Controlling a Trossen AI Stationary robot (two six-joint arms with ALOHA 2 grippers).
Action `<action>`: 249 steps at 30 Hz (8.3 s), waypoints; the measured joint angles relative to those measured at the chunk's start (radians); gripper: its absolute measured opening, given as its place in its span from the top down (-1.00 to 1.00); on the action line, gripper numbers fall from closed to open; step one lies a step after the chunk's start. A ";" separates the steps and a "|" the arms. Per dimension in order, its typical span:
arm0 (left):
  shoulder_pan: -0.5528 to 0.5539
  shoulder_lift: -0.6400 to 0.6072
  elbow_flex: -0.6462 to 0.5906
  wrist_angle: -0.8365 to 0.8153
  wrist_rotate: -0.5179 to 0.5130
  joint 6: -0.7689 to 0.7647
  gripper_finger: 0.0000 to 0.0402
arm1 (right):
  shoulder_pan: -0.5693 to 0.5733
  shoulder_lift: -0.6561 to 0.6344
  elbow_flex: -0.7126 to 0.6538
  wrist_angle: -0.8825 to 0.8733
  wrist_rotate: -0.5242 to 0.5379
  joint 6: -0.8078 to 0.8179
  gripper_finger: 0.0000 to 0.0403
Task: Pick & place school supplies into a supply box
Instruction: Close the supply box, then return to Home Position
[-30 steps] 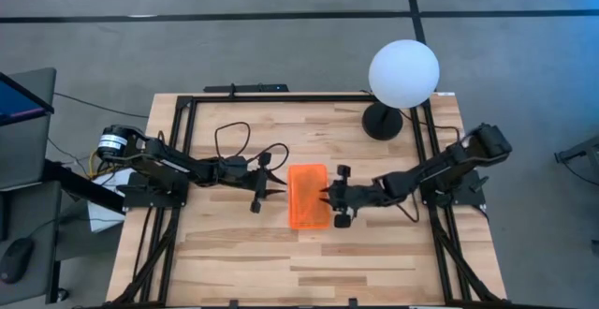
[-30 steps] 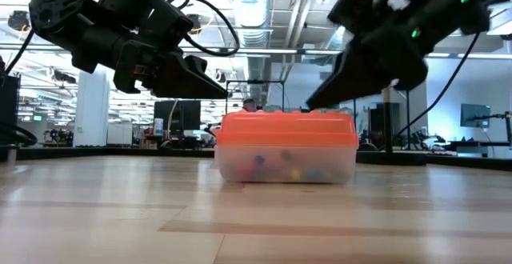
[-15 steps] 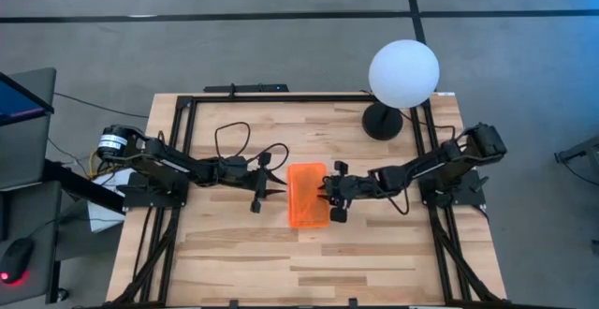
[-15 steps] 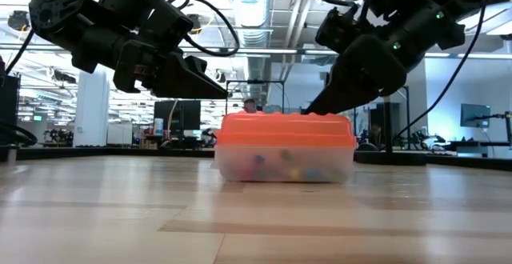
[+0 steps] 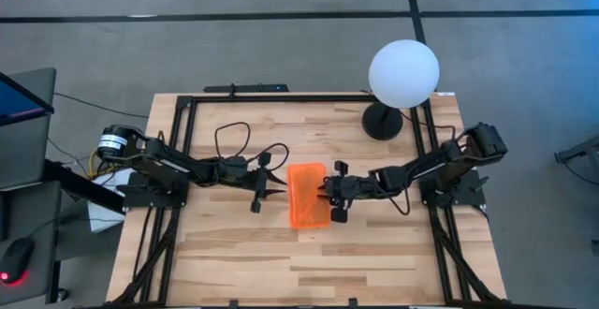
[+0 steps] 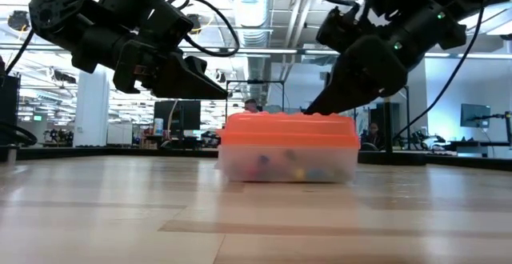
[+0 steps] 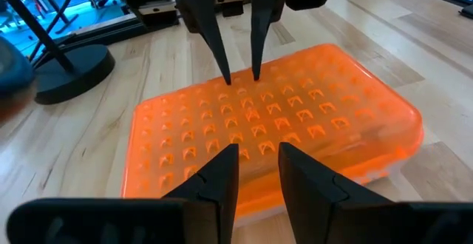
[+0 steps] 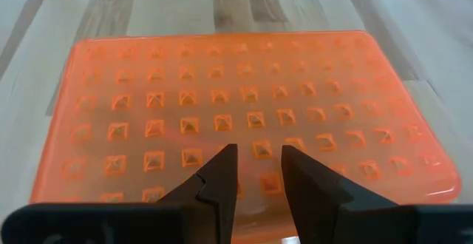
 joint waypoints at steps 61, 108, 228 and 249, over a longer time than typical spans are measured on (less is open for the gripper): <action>0.001 -1.423 -0.357 -0.612 -0.229 -0.066 0.53 | 0.001 -1.019 -0.501 0.185 0.086 -0.290 0.49; -0.005 -1.515 -0.337 -0.922 -0.209 -0.164 0.53 | -0.227 -1.597 -0.672 -0.228 -0.238 -0.279 0.49; -0.005 -1.514 -0.337 -0.968 -0.209 -0.252 0.53 | -0.224 -1.584 -0.673 -0.229 -0.237 -0.279 0.49; -0.005 -1.514 -0.337 -0.968 -0.209 -0.255 0.53 | -0.224 -1.584 -0.673 -0.229 -0.237 -0.279 0.49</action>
